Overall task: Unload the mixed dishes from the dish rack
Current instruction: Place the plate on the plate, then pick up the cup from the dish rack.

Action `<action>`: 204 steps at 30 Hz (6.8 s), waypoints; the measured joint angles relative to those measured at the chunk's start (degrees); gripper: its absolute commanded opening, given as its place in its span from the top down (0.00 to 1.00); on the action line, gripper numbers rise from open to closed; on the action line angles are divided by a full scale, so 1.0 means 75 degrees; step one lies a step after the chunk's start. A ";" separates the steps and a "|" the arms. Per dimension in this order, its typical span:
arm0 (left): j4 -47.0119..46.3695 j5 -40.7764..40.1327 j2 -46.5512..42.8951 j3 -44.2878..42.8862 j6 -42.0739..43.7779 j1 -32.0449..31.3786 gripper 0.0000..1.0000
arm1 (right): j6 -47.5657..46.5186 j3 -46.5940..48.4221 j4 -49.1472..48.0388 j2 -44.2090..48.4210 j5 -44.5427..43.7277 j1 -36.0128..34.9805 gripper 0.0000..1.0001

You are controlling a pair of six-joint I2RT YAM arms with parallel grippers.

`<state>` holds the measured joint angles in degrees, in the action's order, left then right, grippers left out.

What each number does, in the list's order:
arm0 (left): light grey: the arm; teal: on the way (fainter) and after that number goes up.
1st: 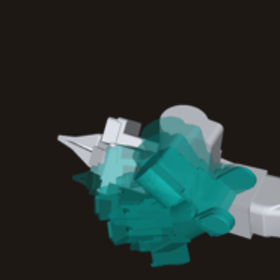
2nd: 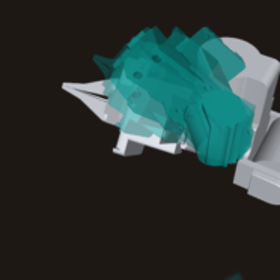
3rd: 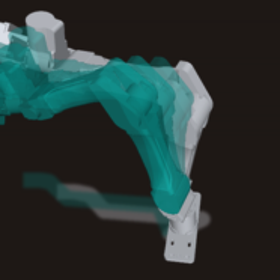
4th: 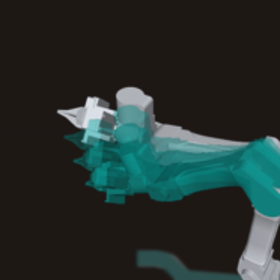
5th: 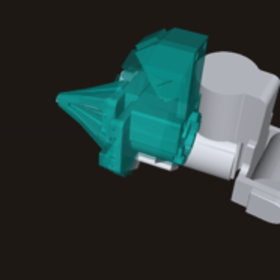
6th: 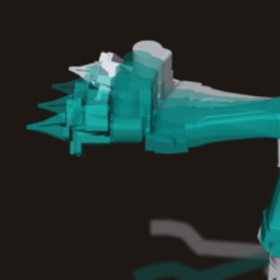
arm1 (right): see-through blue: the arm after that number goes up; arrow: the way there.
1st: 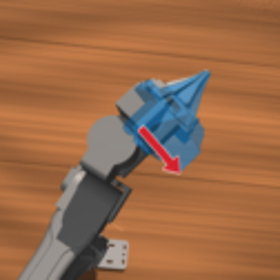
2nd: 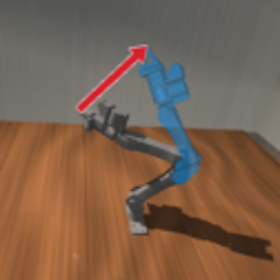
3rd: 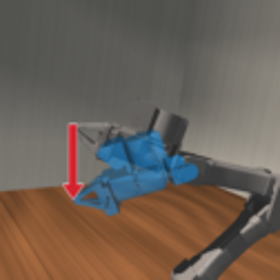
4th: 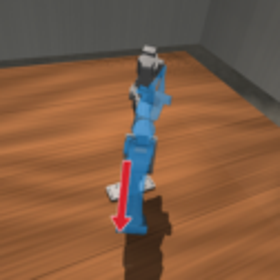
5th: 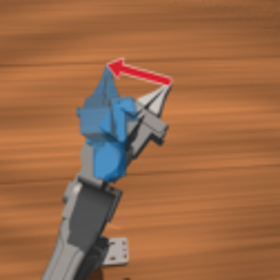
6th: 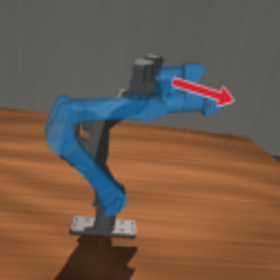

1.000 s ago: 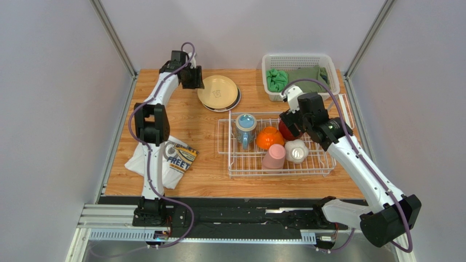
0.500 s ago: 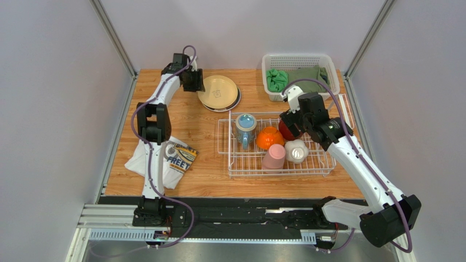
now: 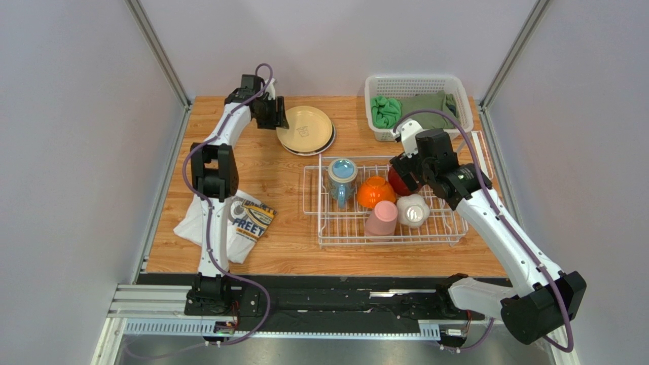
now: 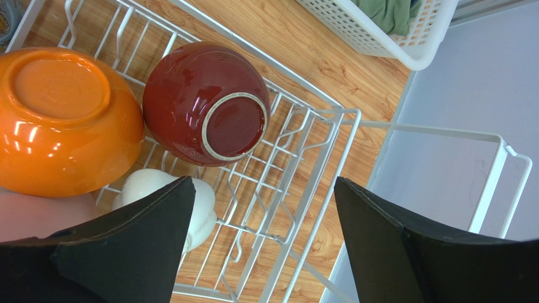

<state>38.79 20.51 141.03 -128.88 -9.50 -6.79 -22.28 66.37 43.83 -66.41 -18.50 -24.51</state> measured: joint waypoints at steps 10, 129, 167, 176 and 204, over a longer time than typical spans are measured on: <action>0.0006 0.0198 0.0000 0.0015 -0.0055 -0.0026 0.31 | 0.0023 -0.0093 0.0000 0.0000 0.0020 0.0050 0.12; -0.0227 0.0982 -0.7705 0.6875 0.2903 -0.0041 0.05 | -0.0102 0.0801 0.2104 -0.0414 0.3946 -0.1177 1.00; -0.9626 0.7405 -0.6744 0.7411 -0.5595 -0.2014 0.21 | 0.1000 0.3628 -0.0603 -0.0504 0.6169 -0.1177 1.00; -1.1995 0.7472 -0.6615 0.7953 -0.7860 -0.2328 0.39 | 0.1105 0.3628 -0.0752 -0.0344 0.6309 -0.1177 1.00; -1.2351 0.8008 -0.6965 0.8122 -0.8405 -0.2311 1.00 | 0.0883 0.2722 -0.1198 0.0105 0.6277 -0.1096 0.56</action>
<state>-53.84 80.58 88.79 -67.96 -72.53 -24.12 -15.66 86.78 34.85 -65.63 28.58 -32.73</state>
